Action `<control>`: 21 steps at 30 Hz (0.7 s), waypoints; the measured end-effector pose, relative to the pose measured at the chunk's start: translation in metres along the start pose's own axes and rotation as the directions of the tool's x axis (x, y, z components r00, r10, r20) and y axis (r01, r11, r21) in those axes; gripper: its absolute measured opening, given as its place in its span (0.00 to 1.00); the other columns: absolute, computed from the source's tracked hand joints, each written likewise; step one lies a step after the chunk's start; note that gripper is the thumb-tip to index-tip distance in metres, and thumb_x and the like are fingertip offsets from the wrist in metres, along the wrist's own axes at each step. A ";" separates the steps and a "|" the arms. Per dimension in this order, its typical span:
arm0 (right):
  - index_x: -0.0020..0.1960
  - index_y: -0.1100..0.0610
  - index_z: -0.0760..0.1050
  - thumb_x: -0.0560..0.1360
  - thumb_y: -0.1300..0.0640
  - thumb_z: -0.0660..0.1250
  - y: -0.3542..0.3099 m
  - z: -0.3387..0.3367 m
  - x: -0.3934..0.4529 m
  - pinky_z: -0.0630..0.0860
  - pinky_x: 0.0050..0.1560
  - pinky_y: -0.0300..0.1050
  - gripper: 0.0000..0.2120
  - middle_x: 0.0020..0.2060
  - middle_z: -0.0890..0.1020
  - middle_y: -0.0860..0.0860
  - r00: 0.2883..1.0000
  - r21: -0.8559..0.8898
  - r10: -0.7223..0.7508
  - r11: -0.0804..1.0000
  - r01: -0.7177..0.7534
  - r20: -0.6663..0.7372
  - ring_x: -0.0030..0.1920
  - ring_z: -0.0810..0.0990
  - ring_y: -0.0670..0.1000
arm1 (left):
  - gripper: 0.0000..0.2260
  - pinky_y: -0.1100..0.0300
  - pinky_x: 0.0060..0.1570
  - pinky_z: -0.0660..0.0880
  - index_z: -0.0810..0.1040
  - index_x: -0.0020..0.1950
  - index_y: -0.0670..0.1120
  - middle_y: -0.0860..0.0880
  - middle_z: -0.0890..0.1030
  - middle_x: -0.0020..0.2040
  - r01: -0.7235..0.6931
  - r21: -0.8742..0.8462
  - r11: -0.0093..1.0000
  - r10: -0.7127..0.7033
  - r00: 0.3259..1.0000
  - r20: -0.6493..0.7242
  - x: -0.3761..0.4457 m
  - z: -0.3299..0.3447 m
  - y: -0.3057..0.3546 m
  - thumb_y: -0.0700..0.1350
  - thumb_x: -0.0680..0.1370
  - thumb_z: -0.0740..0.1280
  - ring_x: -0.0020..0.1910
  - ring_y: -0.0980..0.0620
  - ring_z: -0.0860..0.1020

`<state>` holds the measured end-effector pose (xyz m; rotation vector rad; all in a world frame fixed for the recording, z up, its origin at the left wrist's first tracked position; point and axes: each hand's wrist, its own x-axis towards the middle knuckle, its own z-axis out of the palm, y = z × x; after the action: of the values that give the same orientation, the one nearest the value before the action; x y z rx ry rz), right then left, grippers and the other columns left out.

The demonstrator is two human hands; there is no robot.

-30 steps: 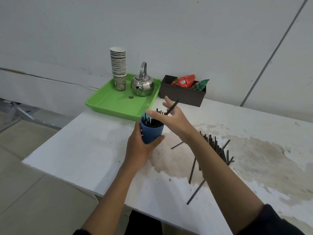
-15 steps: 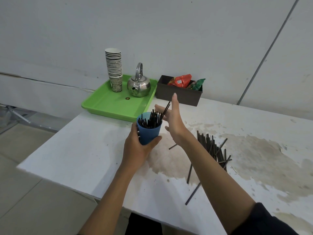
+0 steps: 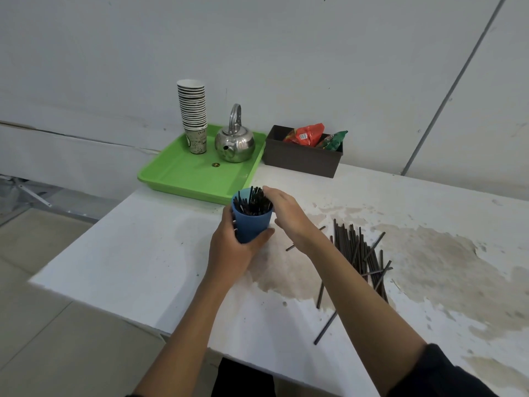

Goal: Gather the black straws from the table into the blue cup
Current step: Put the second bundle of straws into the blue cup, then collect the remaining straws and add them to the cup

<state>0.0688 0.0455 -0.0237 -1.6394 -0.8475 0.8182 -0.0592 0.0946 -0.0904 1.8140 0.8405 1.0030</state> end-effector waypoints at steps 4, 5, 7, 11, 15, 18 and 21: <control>0.73 0.51 0.70 0.81 0.37 0.56 0.000 -0.003 -0.002 0.65 0.62 0.42 0.27 0.67 0.75 0.45 1.000 0.002 -0.026 1.000 0.026 -0.012 0.64 0.71 0.45 | 0.34 0.57 0.51 0.82 0.68 0.67 0.66 0.64 0.81 0.57 0.021 0.007 1.000 -0.022 1.000 0.005 -0.001 0.000 0.001 0.67 0.65 0.77 0.55 0.60 0.81; 0.74 0.52 0.69 0.80 0.37 0.55 -0.001 -0.004 -0.003 0.65 0.64 0.42 0.28 0.70 0.74 0.47 0.999 -0.006 -0.037 0.999 0.036 -0.030 0.66 0.71 0.46 | 0.35 0.60 0.50 0.82 0.69 0.68 0.63 0.63 0.81 0.57 0.032 0.010 0.999 -0.032 0.999 0.006 -0.002 0.001 0.001 0.67 0.65 0.77 0.55 0.60 0.81; 0.73 0.52 0.70 0.81 0.37 0.55 0.000 -0.008 -0.008 0.64 0.59 0.35 0.27 0.70 0.74 0.48 0.993 -0.041 -0.083 0.996 0.080 -0.079 0.64 0.70 0.43 | 0.34 0.64 0.47 0.81 0.71 0.68 0.59 0.61 0.82 0.56 0.059 0.017 0.998 -0.059 0.998 0.014 -0.004 0.001 0.001 0.65 0.65 0.78 0.54 0.59 0.82; 0.70 0.54 0.74 0.83 0.44 0.56 0.009 -0.017 -0.022 0.61 0.52 0.26 0.22 0.68 0.76 0.48 0.962 -0.159 -0.217 0.969 0.191 -0.163 0.60 0.70 0.39 | 0.42 0.61 0.51 0.80 0.66 0.75 0.53 0.56 0.82 0.62 0.135 0.012 0.991 -0.135 0.991 0.001 -0.015 -0.002 0.000 0.57 0.66 0.81 0.57 0.56 0.81; 0.70 0.54 0.74 0.83 0.46 0.56 0.025 -0.029 -0.036 0.59 0.52 0.22 0.21 0.67 0.77 0.48 0.945 -0.244 -0.261 0.947 0.210 -0.199 0.61 0.70 0.38 | 0.49 0.59 0.57 0.74 0.57 0.79 0.49 0.47 0.74 0.73 0.202 0.003 0.979 -0.201 0.976 -0.087 -0.038 -0.002 0.001 0.50 0.66 0.83 0.69 0.48 0.76; 0.69 0.54 0.75 0.83 0.48 0.57 0.035 -0.038 -0.049 0.61 0.54 0.23 0.19 0.66 0.77 0.48 0.938 -0.281 -0.281 0.934 0.219 -0.203 0.61 0.70 0.39 | 0.46 0.57 0.58 0.72 0.54 0.76 0.50 0.41 0.72 0.72 0.192 -0.011 0.981 -0.191 0.970 -0.147 -0.057 0.003 0.007 0.44 0.69 0.81 0.68 0.43 0.74; 0.67 0.55 0.76 0.83 0.52 0.59 0.045 -0.050 -0.064 0.64 0.61 0.31 0.16 0.64 0.78 0.49 0.920 -0.390 -0.341 0.887 0.247 -0.194 0.64 0.72 0.44 | 0.36 0.53 0.57 0.74 0.57 0.69 0.54 0.43 0.74 0.64 0.146 0.032 0.989 -0.135 0.966 -0.222 -0.076 0.007 0.016 0.41 0.71 0.78 0.64 0.41 0.74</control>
<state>0.0842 -0.0415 -0.0518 -1.8221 -1.0723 0.2321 -0.0848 0.0215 -0.1004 1.6765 1.1210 1.1121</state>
